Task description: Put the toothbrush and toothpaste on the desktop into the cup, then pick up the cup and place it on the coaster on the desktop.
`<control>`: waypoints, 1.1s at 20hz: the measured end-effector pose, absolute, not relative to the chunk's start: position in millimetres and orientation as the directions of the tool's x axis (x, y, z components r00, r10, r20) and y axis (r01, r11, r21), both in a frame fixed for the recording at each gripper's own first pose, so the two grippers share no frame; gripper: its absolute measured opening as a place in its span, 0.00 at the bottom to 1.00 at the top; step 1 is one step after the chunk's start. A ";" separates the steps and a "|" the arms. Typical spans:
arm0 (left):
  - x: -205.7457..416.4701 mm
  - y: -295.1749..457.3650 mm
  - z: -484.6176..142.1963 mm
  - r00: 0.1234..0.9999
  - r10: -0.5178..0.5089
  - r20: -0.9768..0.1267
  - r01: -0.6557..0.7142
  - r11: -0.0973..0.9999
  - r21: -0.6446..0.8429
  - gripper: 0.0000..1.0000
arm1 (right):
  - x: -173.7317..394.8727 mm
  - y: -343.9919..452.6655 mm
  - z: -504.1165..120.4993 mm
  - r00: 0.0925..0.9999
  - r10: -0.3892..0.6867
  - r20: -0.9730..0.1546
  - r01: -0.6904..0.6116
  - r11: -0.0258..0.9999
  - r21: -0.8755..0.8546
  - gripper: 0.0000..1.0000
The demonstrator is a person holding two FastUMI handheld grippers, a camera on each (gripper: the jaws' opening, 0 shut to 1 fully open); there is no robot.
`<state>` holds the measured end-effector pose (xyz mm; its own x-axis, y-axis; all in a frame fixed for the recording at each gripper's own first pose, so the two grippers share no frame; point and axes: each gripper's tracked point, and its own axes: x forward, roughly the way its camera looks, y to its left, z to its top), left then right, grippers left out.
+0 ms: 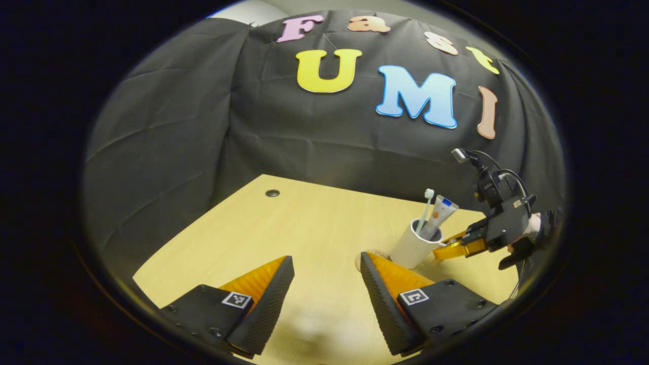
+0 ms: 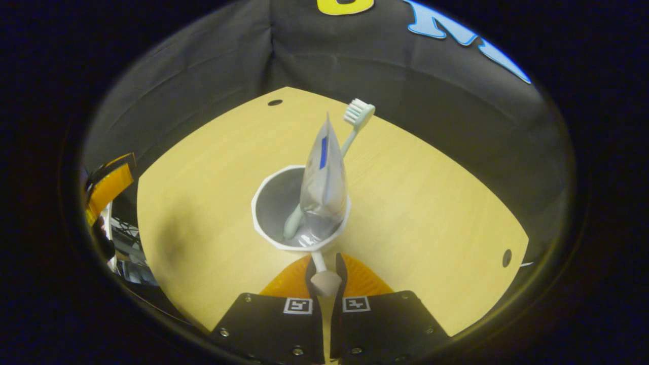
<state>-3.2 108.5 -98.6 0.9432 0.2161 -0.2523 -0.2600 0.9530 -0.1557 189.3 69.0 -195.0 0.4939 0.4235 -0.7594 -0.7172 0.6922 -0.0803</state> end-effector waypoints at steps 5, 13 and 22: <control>-16.7 126.3 -101.8 0.938 0.233 -0.256 -0.277 0.948 -0.155 0.90 | 190.4 91.1 -203.3 0.482 0.426 -0.765 -0.735 0.672 -0.089 0.07; -27.0 144.8 -104.7 0.933 0.247 -0.260 -0.293 0.943 -0.157 0.92 | 188.7 115.6 -211.6 0.490 0.376 -0.786 -0.739 0.657 -0.147 0.07; -28.2 143.4 -111.5 0.931 0.239 -0.275 -0.293 0.941 -0.173 0.90 | 183.9 120.3 -213.3 0.489 0.375 -0.787 -0.728 0.673 -0.131 0.19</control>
